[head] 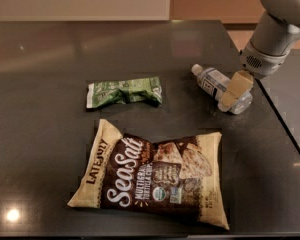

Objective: Move blue plastic bottle near brown chip bag

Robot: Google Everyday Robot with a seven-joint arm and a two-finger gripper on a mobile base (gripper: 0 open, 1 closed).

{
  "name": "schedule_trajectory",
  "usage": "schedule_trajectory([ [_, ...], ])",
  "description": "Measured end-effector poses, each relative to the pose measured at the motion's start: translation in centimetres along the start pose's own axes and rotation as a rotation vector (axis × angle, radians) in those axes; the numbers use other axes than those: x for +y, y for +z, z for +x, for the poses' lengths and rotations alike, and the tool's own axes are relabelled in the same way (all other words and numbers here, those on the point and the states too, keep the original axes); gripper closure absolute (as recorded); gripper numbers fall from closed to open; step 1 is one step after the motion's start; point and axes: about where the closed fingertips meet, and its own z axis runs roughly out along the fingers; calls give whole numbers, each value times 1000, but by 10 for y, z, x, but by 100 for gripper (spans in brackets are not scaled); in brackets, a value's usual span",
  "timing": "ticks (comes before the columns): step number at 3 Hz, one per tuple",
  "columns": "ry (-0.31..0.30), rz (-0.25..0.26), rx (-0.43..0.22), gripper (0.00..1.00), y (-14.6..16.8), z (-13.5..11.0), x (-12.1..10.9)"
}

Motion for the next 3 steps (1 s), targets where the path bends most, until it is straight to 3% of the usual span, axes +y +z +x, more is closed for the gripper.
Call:
schedule_trajectory([
  [1, 25, -20, 9, 17, 13, -1, 0],
  [3, 34, -38, -4, 64, 12, -2, 7],
])
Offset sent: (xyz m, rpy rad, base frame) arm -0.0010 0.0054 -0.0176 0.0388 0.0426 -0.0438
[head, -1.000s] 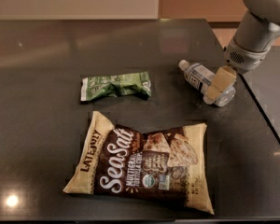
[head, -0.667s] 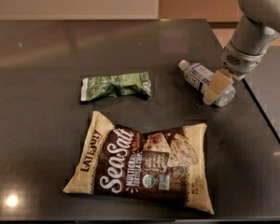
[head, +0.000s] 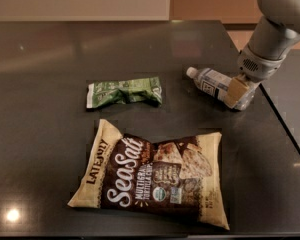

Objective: Move blue plastic bottle near brown chip bag

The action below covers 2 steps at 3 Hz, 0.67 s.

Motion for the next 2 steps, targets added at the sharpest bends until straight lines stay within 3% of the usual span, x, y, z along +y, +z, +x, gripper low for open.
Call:
schedule_trajectory([
  [1, -37, -4, -16, 88, -15, 3, 13],
  [2, -84, -9, -13, 100, -30, 15, 29],
])
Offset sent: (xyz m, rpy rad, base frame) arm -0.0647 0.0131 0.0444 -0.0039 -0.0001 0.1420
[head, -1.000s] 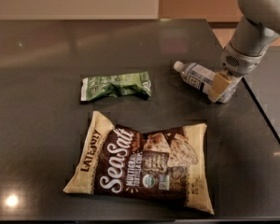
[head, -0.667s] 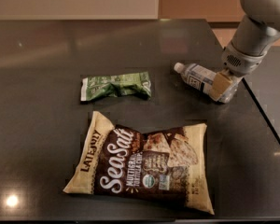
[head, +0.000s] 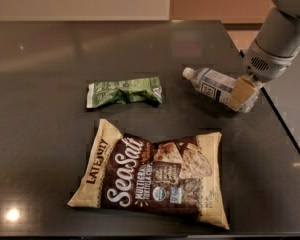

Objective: Move blue plastic bottle near brown chip bag

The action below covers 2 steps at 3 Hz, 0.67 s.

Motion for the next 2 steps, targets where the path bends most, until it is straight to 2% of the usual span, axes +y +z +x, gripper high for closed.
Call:
schedule_trajectory([
  [2, -47, -32, 20, 100, -23, 38, 39],
])
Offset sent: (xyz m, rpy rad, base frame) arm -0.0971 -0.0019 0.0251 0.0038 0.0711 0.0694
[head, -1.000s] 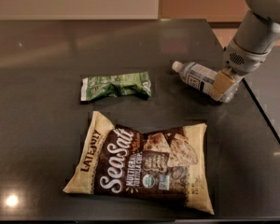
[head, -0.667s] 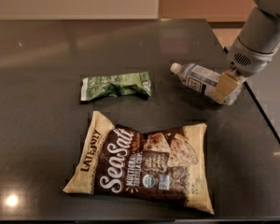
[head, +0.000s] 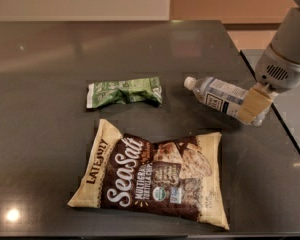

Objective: Move blue plastic bottle near brown chip bag

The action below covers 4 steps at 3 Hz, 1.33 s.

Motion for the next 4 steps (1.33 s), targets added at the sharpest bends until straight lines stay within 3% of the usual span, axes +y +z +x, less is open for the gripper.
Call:
schedule_trajectory([
  [1, -6, -20, 1, 100, -1, 15, 19],
  [3, 1, -46, 11, 100, 20, 31, 27],
  [4, -9, -62, 17, 82, 28, 32, 29],
])
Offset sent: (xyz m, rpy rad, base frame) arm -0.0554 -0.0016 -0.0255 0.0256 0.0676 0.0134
